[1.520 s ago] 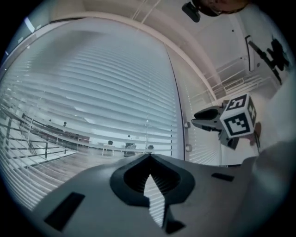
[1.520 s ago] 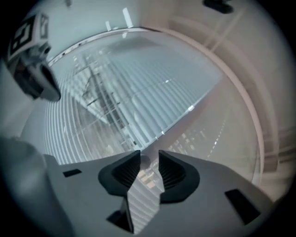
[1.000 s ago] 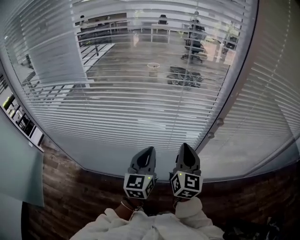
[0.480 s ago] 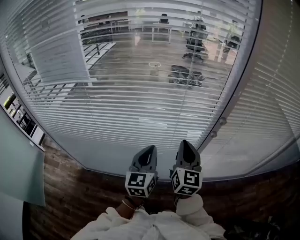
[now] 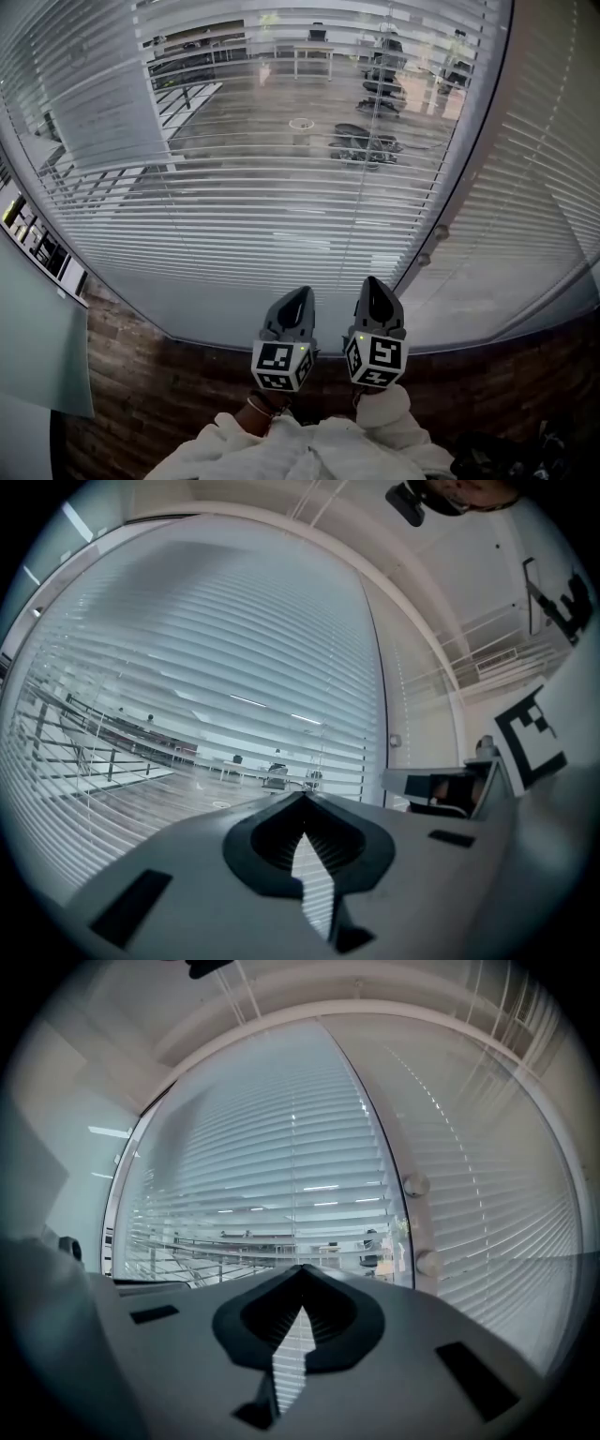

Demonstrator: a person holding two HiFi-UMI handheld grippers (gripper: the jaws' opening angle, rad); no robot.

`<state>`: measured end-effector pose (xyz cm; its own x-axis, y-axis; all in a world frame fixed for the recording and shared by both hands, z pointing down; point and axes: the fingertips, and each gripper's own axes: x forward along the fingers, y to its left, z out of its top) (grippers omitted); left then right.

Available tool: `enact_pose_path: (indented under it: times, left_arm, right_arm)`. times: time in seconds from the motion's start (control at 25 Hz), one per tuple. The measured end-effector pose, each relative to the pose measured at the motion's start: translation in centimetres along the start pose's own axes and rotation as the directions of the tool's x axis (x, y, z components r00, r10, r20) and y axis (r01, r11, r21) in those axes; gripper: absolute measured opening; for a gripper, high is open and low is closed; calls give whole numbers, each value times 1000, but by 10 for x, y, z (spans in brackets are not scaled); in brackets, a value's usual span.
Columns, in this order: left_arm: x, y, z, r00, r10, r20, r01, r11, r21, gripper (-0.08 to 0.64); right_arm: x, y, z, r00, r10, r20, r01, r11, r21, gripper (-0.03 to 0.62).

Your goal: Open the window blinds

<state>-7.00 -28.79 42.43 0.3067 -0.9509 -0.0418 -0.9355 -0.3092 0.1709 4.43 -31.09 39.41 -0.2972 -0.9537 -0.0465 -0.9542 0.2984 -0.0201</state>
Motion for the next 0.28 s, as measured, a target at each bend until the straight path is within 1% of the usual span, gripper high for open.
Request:
enact_pose_path:
  times: [0.28]
  left_arm:
    - [-3, -1, 0, 1000, 1, -4, -1, 1000, 1, 0]
  right_arm:
    - [-3, -3, -5, 1000, -10, -19, 10, 1000, -1, 11]
